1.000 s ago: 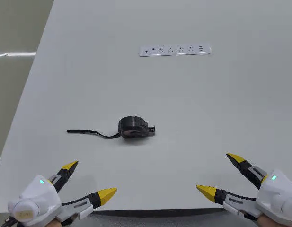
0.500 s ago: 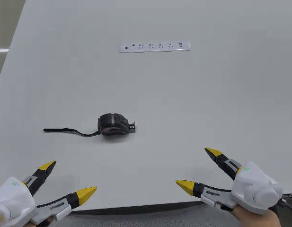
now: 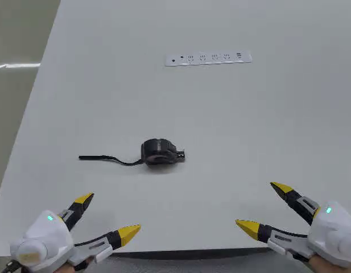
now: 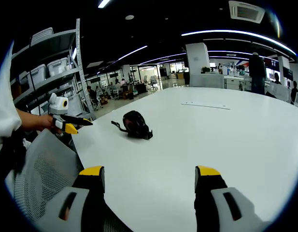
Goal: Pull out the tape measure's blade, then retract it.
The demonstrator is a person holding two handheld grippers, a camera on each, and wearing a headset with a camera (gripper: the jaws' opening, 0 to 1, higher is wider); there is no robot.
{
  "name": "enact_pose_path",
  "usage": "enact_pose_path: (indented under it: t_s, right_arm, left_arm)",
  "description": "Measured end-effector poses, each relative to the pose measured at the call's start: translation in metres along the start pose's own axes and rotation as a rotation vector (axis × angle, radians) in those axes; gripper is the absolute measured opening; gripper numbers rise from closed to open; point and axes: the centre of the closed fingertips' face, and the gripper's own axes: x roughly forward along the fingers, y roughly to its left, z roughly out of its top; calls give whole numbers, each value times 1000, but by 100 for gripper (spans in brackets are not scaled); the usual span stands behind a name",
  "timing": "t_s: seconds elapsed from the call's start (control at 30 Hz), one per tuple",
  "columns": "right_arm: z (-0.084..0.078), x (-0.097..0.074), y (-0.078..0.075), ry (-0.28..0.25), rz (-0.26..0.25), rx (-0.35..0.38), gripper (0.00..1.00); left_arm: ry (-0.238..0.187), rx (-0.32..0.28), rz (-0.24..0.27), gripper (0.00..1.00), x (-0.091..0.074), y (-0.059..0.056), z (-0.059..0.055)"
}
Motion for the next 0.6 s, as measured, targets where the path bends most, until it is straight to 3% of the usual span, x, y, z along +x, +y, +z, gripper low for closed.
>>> enact_pose_path:
  t_s: [0.17, 0.6]
  right_arm:
    - [5, 1, 3, -30, 29, 1, 75]
    - [5, 8, -1, -12, 56, -11, 72]
  left_arm:
    - [-11, -4, 2, 89, 2, 4, 4]
    - [-5, 15, -13, 87, 25, 7, 14]
